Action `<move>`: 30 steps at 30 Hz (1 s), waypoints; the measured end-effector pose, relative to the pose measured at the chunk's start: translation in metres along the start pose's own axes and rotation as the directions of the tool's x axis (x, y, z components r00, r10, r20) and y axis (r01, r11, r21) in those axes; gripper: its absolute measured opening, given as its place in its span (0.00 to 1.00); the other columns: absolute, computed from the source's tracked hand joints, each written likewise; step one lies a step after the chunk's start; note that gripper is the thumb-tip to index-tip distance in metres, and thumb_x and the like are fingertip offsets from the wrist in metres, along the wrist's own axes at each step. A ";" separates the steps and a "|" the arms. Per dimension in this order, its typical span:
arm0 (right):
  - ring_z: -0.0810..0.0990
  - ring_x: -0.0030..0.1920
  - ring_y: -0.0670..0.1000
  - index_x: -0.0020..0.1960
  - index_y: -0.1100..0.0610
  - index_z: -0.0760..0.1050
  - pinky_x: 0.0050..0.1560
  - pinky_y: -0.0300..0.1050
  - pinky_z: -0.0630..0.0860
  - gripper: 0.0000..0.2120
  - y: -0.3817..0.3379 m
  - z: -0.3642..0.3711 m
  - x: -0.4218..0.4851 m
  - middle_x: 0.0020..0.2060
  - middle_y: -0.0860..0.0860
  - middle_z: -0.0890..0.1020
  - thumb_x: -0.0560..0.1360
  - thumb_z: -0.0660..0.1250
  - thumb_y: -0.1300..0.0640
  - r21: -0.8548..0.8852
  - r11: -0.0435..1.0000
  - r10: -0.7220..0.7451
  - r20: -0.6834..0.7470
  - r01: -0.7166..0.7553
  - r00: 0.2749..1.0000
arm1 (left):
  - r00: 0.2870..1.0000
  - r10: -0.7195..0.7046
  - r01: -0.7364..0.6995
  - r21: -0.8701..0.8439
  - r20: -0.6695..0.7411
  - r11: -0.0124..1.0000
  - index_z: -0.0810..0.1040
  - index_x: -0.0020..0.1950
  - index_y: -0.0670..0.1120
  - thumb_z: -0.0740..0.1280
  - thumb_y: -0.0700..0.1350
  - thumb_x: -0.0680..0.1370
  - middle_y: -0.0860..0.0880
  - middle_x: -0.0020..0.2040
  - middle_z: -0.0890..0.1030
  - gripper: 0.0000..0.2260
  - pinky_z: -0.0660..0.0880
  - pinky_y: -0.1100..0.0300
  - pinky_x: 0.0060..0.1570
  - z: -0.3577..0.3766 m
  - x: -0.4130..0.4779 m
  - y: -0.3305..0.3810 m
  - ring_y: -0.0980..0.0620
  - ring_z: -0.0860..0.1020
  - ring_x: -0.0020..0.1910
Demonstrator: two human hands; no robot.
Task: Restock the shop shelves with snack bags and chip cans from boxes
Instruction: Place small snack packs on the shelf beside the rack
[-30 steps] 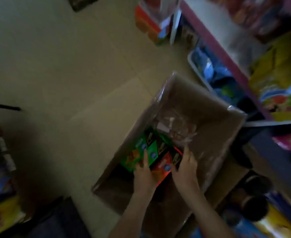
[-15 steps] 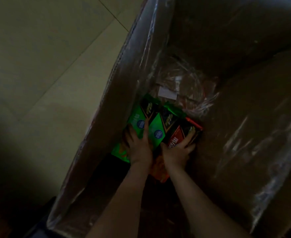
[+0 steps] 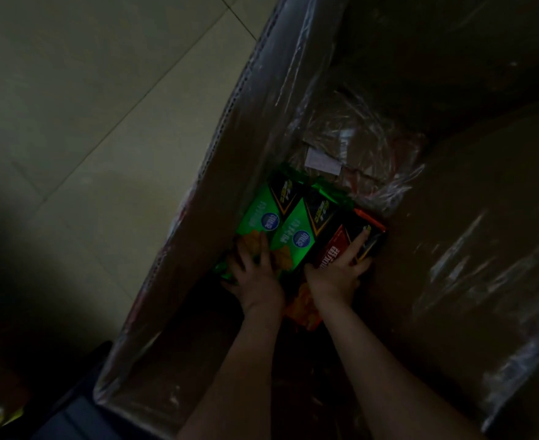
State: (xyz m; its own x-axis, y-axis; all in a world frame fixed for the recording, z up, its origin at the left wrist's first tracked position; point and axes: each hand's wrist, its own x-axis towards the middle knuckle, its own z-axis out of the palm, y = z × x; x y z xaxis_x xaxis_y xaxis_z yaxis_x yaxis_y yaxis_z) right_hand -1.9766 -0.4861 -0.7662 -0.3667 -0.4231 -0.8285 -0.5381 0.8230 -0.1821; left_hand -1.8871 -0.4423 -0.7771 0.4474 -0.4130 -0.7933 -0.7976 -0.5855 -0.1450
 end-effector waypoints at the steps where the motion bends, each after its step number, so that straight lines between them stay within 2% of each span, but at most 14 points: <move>1: 0.57 0.72 0.68 0.75 0.39 0.31 0.63 0.61 0.69 0.55 -0.002 -0.003 0.000 0.77 0.59 0.41 0.72 0.72 0.59 -0.015 1.000 -0.019 -0.010 0.019 1.000 | 1.000 0.005 -0.005 -0.024 0.017 1.000 0.34 0.77 0.60 0.62 0.53 0.80 0.42 0.78 0.36 0.39 0.58 0.33 0.68 0.000 0.001 0.000 0.37 0.45 0.76; 3: 0.57 0.72 0.67 0.75 0.39 0.31 0.63 0.61 0.68 0.53 -0.007 -0.009 0.001 0.77 0.57 0.42 0.72 0.71 0.60 -0.059 0.995 -0.088 -0.038 0.086 0.995 | 0.999 0.012 -0.009 -0.072 0.036 0.997 0.38 0.78 0.62 0.63 0.51 0.79 0.42 0.78 0.34 0.38 0.57 0.34 0.69 -0.001 0.000 0.002 0.37 0.46 0.76; 6: 0.57 0.72 0.66 0.76 0.40 0.32 0.63 0.61 0.67 0.53 -0.017 -0.015 0.004 0.77 0.56 0.42 0.73 0.71 0.59 -0.129 0.975 -0.190 -0.076 0.179 0.979 | 0.999 0.048 -0.049 -0.099 -0.012 0.994 0.42 0.78 0.62 0.63 0.47 0.78 0.40 0.77 0.32 0.37 0.58 0.37 0.69 -0.006 -0.006 0.011 0.37 0.49 0.75; 10: 0.56 0.72 0.65 0.76 0.41 0.32 0.63 0.62 0.68 0.53 -0.028 -0.023 0.015 0.77 0.56 0.43 0.73 0.72 0.58 -0.180 0.964 -0.213 -0.067 0.198 0.975 | 0.994 0.074 -0.079 -0.067 -0.075 0.995 0.42 0.79 0.61 0.58 0.45 0.81 0.33 0.76 0.33 0.33 0.61 0.47 0.67 -0.013 -0.002 0.024 0.36 0.55 0.73; 12: 0.56 0.72 0.66 0.76 0.41 0.32 0.64 0.61 0.67 0.53 -0.028 -0.026 0.020 0.77 0.57 0.43 0.73 0.72 0.57 -0.181 0.967 -0.193 -0.043 0.182 0.980 | 0.996 0.061 -0.064 -0.043 -0.065 0.997 0.41 0.79 0.61 0.57 0.46 0.82 0.32 0.77 0.37 0.32 0.60 0.47 0.68 -0.016 0.003 0.028 0.36 0.55 0.73; 16: 0.55 0.72 0.67 0.76 0.41 0.32 0.65 0.61 0.66 0.53 -0.022 -0.029 0.025 0.77 0.59 0.44 0.73 0.72 0.58 -0.148 0.982 -0.121 -0.030 0.115 0.992 | 0.997 0.030 -0.024 0.072 -0.078 0.997 0.37 0.78 0.59 0.58 0.49 0.82 0.34 0.74 0.55 0.34 0.65 0.49 0.65 -0.024 0.015 0.027 0.38 0.61 0.70; 19: 0.54 0.73 0.66 0.76 0.40 0.32 0.65 0.62 0.66 0.53 -0.022 -0.032 0.021 0.77 0.58 0.45 0.73 0.72 0.57 -0.133 0.985 -0.116 -0.020 0.112 0.993 | 0.988 0.111 -0.082 0.248 -0.107 0.965 0.32 0.77 0.56 0.58 0.53 0.82 0.36 0.70 0.61 0.36 0.66 0.53 0.62 -0.032 0.019 0.024 0.41 0.64 0.66; 22: 0.54 0.73 0.65 0.76 0.39 0.32 0.65 0.62 0.67 0.53 -0.029 -0.040 0.008 0.77 0.57 0.45 0.73 0.72 0.56 -0.108 0.983 -0.153 -0.008 0.151 0.988 | 0.977 0.169 -0.111 0.373 -0.127 0.921 0.31 0.77 0.54 0.59 0.57 0.80 0.37 0.69 0.65 0.39 0.63 0.52 0.62 -0.040 0.007 0.023 0.41 0.64 0.65; 24: 0.54 0.74 0.65 0.75 0.38 0.31 0.65 0.62 0.66 0.53 -0.038 -0.051 -0.005 0.77 0.56 0.45 0.73 0.72 0.56 -0.105 0.978 -0.179 0.001 0.178 0.984 | 0.973 0.167 -0.104 0.338 -0.161 0.935 0.33 0.78 0.56 0.61 0.58 0.79 0.36 0.69 0.65 0.40 0.62 0.47 0.64 -0.051 -0.009 0.027 0.39 0.64 0.66; 26: 0.54 0.74 0.64 0.75 0.38 0.31 0.66 0.61 0.66 0.53 -0.048 -0.067 -0.021 0.77 0.55 0.44 0.74 0.72 0.56 -0.101 0.972 -0.214 0.002 0.213 0.977 | 0.979 0.140 -0.104 0.227 -0.148 0.968 0.34 0.78 0.59 0.63 0.57 0.78 0.35 0.70 0.62 0.41 0.64 0.42 0.65 -0.067 -0.030 0.031 0.36 0.64 0.67; 28: 0.54 0.74 0.64 0.75 0.38 0.31 0.67 0.60 0.65 0.53 -0.058 -0.086 -0.041 0.77 0.55 0.45 0.73 0.71 0.56 -0.092 0.963 -0.256 -0.004 0.255 0.967 | 0.986 0.129 -0.118 0.102 -0.107 0.988 0.34 0.77 0.60 0.64 0.56 0.78 0.35 0.70 0.59 0.42 0.69 0.43 0.60 -0.086 -0.054 0.031 0.35 0.67 0.64; 30: 0.54 0.74 0.64 0.75 0.38 0.30 0.68 0.60 0.64 0.53 -0.067 -0.109 -0.064 0.77 0.56 0.46 0.73 0.71 0.56 -0.096 0.952 -0.293 -0.002 0.292 0.956 | 0.982 0.147 -0.141 0.059 -0.122 0.988 0.33 0.77 0.60 0.64 0.57 0.78 0.35 0.69 0.59 0.42 0.72 0.46 0.56 -0.105 -0.081 0.027 0.36 0.69 0.61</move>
State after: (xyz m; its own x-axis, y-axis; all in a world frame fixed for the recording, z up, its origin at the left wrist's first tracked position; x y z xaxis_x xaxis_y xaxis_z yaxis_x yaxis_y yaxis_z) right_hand -1.9996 -0.5558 -0.6435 -0.1942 -0.6468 -0.7375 -0.6919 0.6233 -0.3644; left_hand -1.9022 -0.4978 -0.6547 0.3712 -0.5766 -0.7279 -0.8750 -0.4796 -0.0663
